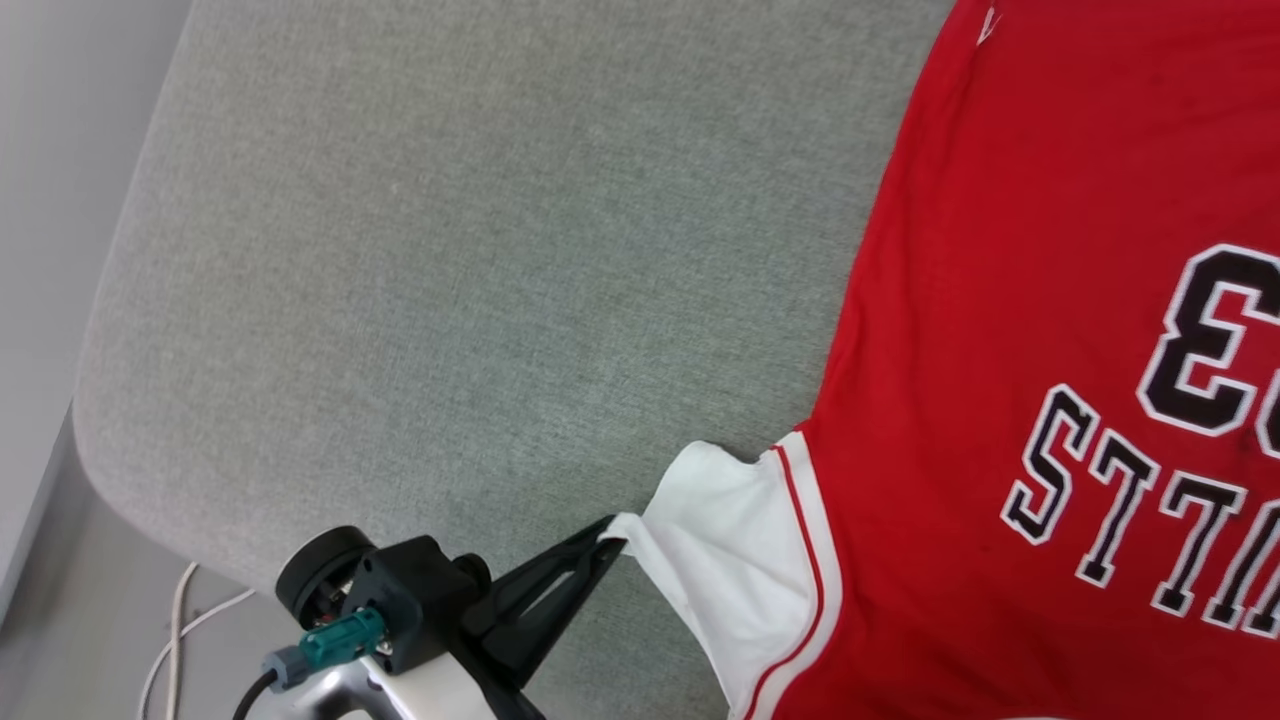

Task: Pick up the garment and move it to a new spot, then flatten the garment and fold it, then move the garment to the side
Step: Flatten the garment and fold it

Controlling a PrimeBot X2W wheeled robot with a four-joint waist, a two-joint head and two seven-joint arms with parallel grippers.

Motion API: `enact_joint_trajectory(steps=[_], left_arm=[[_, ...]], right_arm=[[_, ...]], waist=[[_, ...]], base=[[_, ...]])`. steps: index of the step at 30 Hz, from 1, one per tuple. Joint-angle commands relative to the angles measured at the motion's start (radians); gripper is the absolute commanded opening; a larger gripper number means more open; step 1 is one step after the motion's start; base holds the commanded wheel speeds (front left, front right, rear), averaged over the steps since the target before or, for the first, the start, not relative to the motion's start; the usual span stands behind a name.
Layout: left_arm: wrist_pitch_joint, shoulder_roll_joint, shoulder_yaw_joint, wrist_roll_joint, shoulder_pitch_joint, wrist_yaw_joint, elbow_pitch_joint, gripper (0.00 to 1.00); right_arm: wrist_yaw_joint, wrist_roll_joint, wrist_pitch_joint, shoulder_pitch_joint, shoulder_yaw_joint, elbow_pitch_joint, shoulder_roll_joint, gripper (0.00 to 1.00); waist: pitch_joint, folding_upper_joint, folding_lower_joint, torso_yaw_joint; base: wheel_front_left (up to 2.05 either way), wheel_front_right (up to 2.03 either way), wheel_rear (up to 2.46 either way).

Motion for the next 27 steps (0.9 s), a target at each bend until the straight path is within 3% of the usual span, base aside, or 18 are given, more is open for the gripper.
enact_joint_trajectory(steps=[1, 13, 21, 27], left_arm=[[0.000, 0.005, 0.007, -0.004, 0.002, 0.006, 0.005, 0.00], [-0.023, 0.016, 0.023, -0.051, 0.071, 0.046, 0.079, 0.00], [-0.056, 0.015, 0.036, -0.086, 0.127, 0.072, 0.134, 0.00], [-0.079, 0.008, 0.051, -0.113, 0.155, 0.083, 0.155, 0.00]], right_arm=[[0.000, 0.003, 0.004, 0.070, -0.013, 0.027, 0.018, 0.00], [0.000, 0.135, -0.046, 0.399, 0.082, -0.032, 0.067, 0.00], [0.000, 0.229, -0.088, 0.600, 0.157, -0.128, 0.064, 0.00], [0.000, 0.302, -0.123, 0.730, 0.148, -0.190, 0.083, 0.00]], waist=[[-0.048, -0.0001, 0.0000, -0.040], [-0.274, -0.0001, 0.0000, -0.219], [-0.375, -0.0001, 0.0000, -0.308], [-0.425, -0.0001, 0.0000, -0.349]], base=[[0.00, 0.00, 0.00], [0.00, 0.00, 0.00], [0.00, 0.00, 0.00], [0.00, 0.00, 0.00]])
